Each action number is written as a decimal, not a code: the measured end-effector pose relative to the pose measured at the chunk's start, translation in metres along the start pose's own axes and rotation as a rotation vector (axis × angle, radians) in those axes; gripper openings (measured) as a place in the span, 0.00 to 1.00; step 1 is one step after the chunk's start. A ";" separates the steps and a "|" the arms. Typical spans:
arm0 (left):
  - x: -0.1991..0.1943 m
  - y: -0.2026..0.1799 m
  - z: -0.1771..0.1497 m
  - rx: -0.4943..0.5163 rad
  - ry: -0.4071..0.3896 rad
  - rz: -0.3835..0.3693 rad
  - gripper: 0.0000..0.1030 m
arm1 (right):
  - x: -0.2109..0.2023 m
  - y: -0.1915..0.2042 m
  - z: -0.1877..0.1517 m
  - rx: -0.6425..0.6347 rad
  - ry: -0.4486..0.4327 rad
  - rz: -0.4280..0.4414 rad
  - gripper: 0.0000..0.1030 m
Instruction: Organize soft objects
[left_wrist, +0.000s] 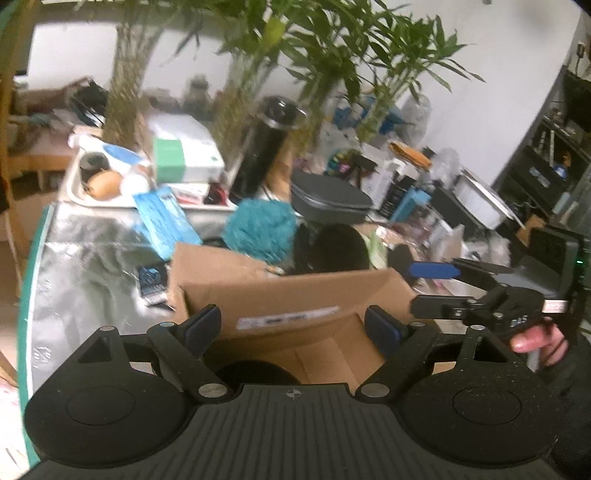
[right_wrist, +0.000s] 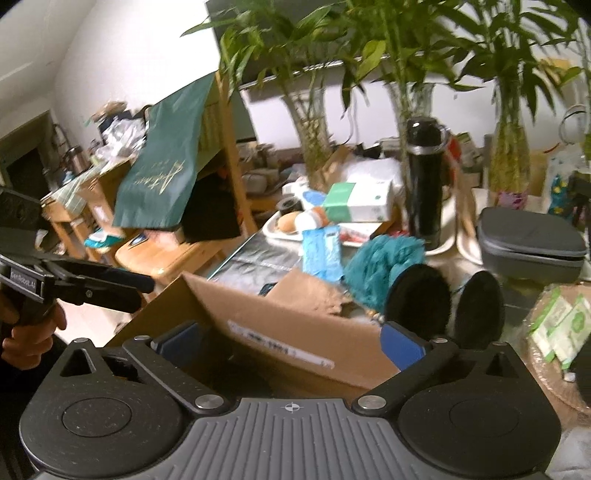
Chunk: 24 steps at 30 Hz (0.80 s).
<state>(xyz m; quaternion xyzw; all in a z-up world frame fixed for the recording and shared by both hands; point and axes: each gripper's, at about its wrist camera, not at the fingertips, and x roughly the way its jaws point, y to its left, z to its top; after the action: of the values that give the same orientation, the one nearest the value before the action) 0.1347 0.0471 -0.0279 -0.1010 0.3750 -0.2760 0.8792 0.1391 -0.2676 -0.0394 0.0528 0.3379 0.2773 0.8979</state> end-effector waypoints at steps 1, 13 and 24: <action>0.000 0.000 0.001 0.003 -0.010 0.021 0.83 | 0.001 -0.001 0.000 0.003 -0.005 -0.017 1.00; -0.004 0.002 0.003 0.023 -0.116 0.269 0.83 | 0.003 -0.020 -0.001 0.068 -0.043 -0.194 1.00; 0.006 0.003 0.014 0.058 -0.132 0.328 0.83 | 0.010 -0.040 -0.001 0.065 -0.019 -0.324 1.00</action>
<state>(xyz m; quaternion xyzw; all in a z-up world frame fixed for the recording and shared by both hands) 0.1493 0.0456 -0.0231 -0.0311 0.3200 -0.1323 0.9376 0.1631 -0.2964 -0.0575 0.0294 0.3425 0.1172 0.9317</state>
